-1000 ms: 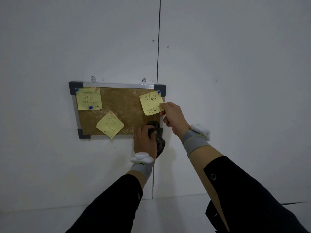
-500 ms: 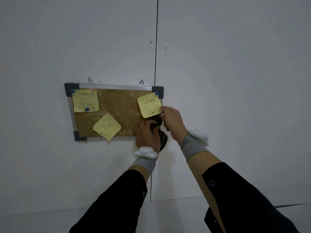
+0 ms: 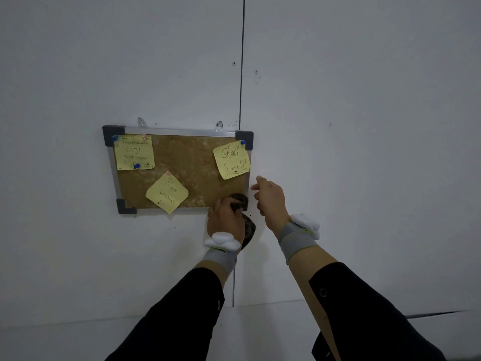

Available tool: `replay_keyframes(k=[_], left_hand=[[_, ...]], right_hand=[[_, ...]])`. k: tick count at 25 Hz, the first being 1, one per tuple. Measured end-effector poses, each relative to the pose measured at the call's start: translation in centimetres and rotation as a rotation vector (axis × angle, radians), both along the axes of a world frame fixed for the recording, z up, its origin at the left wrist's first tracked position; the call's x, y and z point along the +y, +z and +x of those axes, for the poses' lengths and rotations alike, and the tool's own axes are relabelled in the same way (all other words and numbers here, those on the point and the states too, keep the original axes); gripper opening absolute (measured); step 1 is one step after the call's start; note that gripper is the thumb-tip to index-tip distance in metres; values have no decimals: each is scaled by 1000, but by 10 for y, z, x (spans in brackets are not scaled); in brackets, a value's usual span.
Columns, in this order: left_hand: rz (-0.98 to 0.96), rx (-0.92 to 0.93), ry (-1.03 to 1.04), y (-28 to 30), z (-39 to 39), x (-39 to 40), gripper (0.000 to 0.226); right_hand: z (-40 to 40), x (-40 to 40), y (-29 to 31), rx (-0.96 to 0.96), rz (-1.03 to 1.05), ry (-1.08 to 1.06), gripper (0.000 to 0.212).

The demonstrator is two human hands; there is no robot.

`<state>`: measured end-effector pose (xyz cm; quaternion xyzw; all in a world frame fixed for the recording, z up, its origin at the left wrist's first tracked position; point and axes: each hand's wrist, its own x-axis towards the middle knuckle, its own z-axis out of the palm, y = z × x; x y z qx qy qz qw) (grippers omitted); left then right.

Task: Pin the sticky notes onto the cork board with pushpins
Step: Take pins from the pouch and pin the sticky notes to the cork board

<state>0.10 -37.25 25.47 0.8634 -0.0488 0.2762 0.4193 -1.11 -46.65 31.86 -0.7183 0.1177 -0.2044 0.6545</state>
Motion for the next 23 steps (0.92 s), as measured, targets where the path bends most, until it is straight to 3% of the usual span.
replay_keyframes(k=[3, 9, 12, 14, 16, 19, 23], left_hand=[[-49, 74, -62, 6, -2, 6, 16], [-339, 98, -143, -4, -29, 16, 15], [-515, 166, -187, 11, -37, 23, 12], [-506, 214, -212, 18, -38, 23, 13], [-416, 233, -230, 20, -35, 26, 15], [-247, 232, -216, 19, -29, 36, 21], [-300, 176, -209, 13, -22, 53, 19]], right_hand=[[-9, 4, -23, 6, -81, -58, 28], [-29, 22, -58, -14, -314, -2, 18], [-38, 33, -58, -45, -177, 116, 20], [-41, 38, -55, -80, 30, 201, 18], [-40, 43, -55, -110, 79, 198, 19], [-36, 49, -52, -156, -36, 23, 18], [-20, 42, -40, -203, -360, -243, 14]])
